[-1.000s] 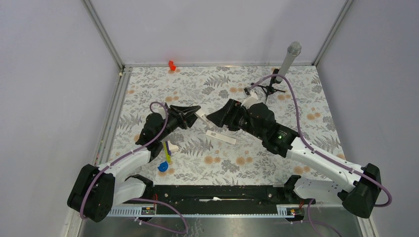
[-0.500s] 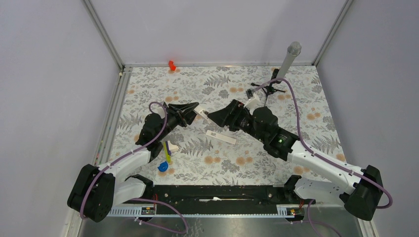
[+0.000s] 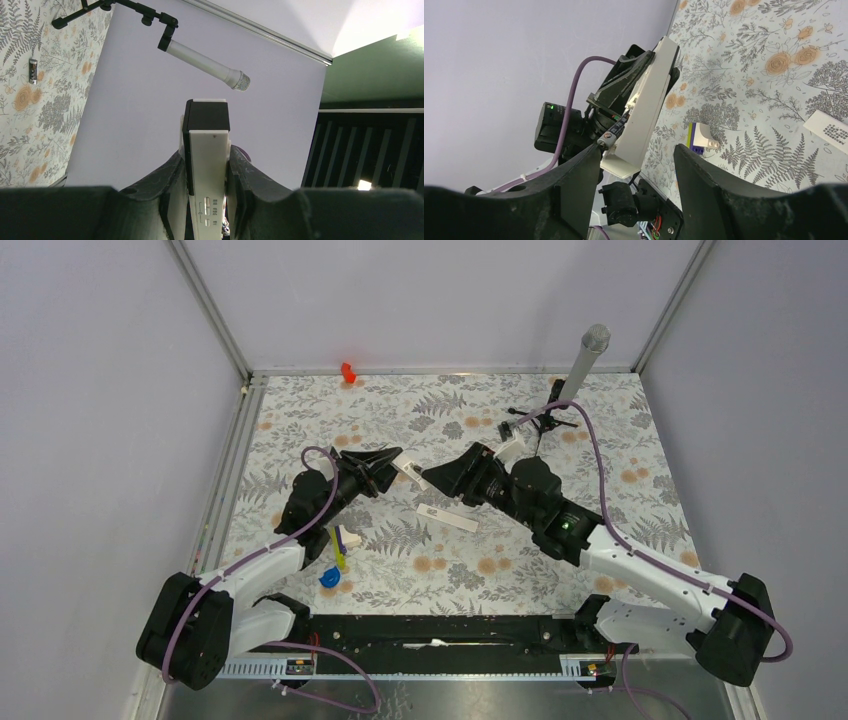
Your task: Load the batteries into the remote control
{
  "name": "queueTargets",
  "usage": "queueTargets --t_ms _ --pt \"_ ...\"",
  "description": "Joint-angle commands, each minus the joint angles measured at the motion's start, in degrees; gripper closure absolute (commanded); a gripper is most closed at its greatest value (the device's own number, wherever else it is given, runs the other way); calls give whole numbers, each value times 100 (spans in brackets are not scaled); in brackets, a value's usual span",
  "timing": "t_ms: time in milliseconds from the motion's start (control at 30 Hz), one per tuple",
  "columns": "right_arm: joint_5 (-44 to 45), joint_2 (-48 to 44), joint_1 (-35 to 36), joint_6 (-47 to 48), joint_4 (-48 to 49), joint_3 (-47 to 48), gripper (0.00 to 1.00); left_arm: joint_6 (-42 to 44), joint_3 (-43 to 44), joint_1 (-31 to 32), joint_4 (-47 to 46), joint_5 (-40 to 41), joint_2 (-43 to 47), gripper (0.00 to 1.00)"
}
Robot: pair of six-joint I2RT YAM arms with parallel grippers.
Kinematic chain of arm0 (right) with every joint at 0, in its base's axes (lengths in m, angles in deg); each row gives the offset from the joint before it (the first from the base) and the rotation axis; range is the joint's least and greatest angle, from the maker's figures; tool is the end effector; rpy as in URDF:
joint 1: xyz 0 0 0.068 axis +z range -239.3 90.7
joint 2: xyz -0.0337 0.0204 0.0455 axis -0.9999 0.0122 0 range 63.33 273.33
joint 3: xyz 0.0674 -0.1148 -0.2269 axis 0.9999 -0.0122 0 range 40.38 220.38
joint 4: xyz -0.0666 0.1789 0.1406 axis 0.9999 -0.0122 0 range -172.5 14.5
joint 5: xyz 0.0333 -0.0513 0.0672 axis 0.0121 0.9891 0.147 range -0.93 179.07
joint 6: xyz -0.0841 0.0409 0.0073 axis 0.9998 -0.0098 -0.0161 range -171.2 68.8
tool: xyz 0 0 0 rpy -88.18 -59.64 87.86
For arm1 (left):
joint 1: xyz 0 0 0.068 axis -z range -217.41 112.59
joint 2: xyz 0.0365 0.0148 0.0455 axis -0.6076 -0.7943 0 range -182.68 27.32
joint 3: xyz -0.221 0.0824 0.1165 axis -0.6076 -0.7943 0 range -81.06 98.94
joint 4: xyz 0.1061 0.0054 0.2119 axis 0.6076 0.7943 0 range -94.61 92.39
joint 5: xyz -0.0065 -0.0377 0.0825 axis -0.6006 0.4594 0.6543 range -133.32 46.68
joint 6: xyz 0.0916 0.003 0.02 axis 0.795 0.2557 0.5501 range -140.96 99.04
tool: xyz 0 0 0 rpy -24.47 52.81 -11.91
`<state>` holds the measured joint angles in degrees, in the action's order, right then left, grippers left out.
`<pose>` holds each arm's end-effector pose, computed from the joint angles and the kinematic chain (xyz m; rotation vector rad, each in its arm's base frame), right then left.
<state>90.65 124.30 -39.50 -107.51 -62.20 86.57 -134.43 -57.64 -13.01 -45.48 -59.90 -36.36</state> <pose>0.1839 0.2140 0.3336 0.1255 1.7845 1.3786 0.2342 -0.1328 0.2472 -1.1871 1.6244 -1.9814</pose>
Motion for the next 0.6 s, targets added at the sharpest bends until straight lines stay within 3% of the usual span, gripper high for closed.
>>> queueTargets --t_ms 0,267,467,567 --pt "-61 122 -56 -120 202 120 38 28 61 12 -541 76 81 100" --pt "-141 241 -85 -138 151 182 41 121 84 12 -532 59 88 100" --pt "-139 -58 -94 -83 568 -150 25 210 75 12 -517 99 76 100" --pt "-405 -122 -97 -52 927 -332 23 224 82 7 -538 100 34 100"
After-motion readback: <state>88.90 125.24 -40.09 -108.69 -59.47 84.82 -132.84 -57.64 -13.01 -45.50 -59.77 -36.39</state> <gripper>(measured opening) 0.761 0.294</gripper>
